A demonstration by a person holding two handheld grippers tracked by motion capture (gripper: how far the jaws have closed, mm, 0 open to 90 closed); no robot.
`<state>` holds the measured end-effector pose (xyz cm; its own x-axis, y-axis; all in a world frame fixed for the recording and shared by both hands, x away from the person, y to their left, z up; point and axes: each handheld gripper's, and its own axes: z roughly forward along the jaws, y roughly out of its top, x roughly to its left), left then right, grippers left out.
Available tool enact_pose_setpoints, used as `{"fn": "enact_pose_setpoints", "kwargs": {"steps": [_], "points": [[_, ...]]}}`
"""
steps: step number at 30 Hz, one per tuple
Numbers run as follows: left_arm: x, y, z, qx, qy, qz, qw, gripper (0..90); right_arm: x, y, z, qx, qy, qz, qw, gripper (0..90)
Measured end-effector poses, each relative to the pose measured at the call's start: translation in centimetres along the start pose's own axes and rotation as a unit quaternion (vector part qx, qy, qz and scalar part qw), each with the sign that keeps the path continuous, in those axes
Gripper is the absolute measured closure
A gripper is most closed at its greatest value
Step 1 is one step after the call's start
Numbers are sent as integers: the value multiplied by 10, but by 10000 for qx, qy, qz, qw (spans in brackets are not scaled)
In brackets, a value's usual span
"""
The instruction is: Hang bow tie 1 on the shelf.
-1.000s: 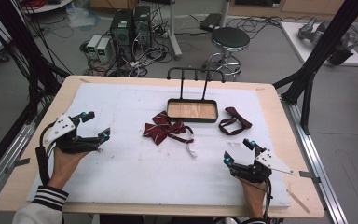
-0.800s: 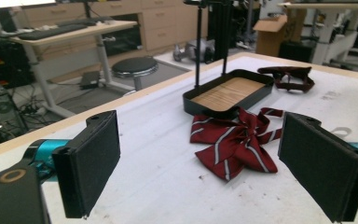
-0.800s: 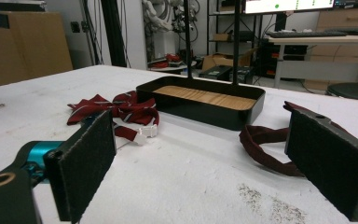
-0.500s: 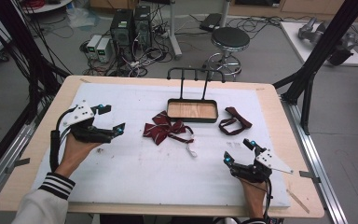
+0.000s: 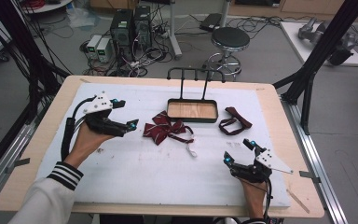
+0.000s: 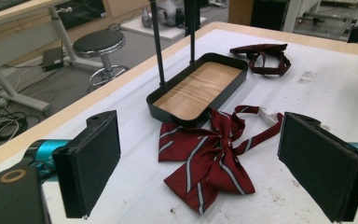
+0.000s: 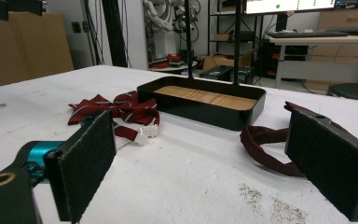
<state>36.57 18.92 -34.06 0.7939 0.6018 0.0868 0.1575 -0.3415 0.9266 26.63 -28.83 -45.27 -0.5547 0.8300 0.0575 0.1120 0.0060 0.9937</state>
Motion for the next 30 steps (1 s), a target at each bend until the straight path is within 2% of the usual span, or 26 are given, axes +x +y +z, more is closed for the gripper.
{"fn": "enact_pose_setpoints", "kwargs": {"steps": [6, 18, 27, 30], "points": [[-2, 12, 15, 237, -92, 78, 9996, 134, 0, 0, 0, -1, 3, -1, 10000, 79], [-9, 24, 47, 639, -202, 133, 9977, 136, -1, 0, 0, -19, -11, -22, 10000, 79], [-13, 26, 69, 993, -169, 190, 9947, 145, -1, 0, 0, -26, 7, 22, 10000, 79], [-14, 25, 76, 1163, -198, 177, 9929, 149, -1, 0, 0, -22, 2, 41, 10000, 78]]}}
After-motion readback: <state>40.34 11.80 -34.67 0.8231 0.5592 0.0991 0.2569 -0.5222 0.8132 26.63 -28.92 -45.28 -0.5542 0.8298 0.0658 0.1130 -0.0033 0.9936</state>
